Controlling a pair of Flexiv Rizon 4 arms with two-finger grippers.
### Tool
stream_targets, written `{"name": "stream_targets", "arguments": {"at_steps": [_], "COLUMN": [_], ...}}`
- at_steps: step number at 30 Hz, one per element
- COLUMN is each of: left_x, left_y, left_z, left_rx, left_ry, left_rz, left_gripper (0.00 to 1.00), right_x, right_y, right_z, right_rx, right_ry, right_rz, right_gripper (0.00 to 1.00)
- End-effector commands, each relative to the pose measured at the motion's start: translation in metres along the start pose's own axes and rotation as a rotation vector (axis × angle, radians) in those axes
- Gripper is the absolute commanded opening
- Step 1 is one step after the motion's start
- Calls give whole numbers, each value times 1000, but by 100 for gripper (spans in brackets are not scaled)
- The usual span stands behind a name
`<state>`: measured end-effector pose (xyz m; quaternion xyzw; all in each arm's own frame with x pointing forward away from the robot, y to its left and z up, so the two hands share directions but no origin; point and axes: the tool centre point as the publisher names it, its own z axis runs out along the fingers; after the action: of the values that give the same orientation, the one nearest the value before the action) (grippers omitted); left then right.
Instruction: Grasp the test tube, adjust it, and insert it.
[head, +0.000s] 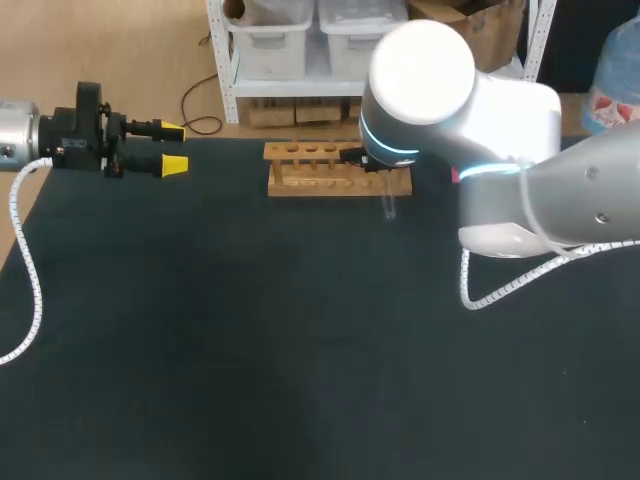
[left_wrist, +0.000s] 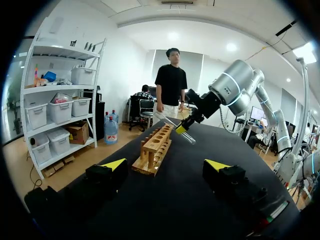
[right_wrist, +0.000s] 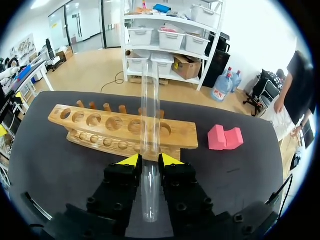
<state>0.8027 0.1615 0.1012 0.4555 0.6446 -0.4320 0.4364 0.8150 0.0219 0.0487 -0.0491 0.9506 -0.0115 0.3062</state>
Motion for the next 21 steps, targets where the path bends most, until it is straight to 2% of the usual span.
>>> {"name": "stream_targets", "arguments": {"at_steps": [1,21], "left_x": [1,1], "left_y": [0,0], "left_z": [0,0], "left_rx": [0,0], "left_ry": [-3,-3], "left_rz": [3,3], "left_gripper": [100,100], "right_x": [0,11], "right_y": [1,12], "right_z": [5,9], "right_rx": [-4,-39], "right_ry": [13,59], "right_rz": [-1,-8], "right_gripper": [0,0]}}
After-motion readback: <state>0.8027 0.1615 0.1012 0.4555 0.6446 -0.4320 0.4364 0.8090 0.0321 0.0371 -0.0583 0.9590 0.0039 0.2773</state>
